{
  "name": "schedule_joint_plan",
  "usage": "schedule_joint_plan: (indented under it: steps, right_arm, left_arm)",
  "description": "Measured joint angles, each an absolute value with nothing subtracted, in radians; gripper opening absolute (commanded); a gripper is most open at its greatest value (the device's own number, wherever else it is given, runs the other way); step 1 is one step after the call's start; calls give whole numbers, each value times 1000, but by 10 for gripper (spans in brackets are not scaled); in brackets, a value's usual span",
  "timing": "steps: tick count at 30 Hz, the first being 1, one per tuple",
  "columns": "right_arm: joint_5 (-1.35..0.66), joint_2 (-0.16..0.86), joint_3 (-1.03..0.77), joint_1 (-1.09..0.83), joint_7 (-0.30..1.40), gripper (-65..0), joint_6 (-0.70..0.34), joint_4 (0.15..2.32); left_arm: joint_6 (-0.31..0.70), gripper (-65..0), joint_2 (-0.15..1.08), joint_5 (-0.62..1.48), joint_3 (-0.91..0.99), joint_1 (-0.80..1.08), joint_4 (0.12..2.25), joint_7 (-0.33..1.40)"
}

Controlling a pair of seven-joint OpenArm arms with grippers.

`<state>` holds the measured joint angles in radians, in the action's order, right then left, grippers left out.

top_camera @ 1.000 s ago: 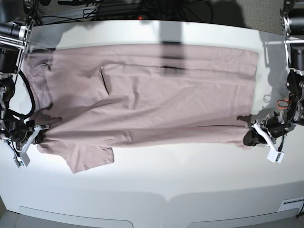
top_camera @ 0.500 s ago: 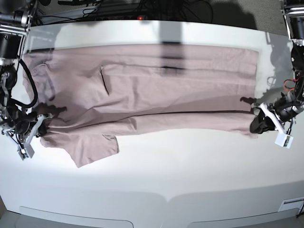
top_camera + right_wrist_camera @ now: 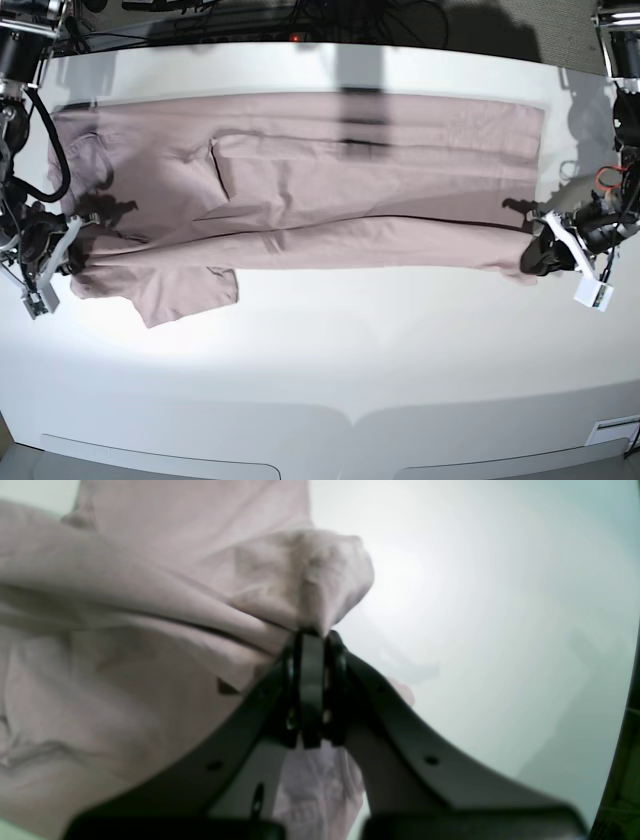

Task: Fold the T-shirt properly
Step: 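Lift the hem with both grippers and fold it over toward the collar edge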

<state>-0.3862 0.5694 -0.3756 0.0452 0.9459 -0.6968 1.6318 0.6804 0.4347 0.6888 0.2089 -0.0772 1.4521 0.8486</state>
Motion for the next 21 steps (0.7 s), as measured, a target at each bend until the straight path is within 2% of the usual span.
schedule_joint_plan:
  steps: [4,14,21]
  right_arm:
    - [-425,568,-435,-6,961,-650,-697,1686]
    - [-431,568,-529,-106,971,-650,-698,1765]
    - [-475,570,-555,-132,994,-650,-697,1861]
  left_arm:
    - [587,-650,435,688,209,-77,1499,885]
    - [530,-650,435,697,209,-5,1736,1000]
    - [523,-650,435,590,209,54,1768,1026]
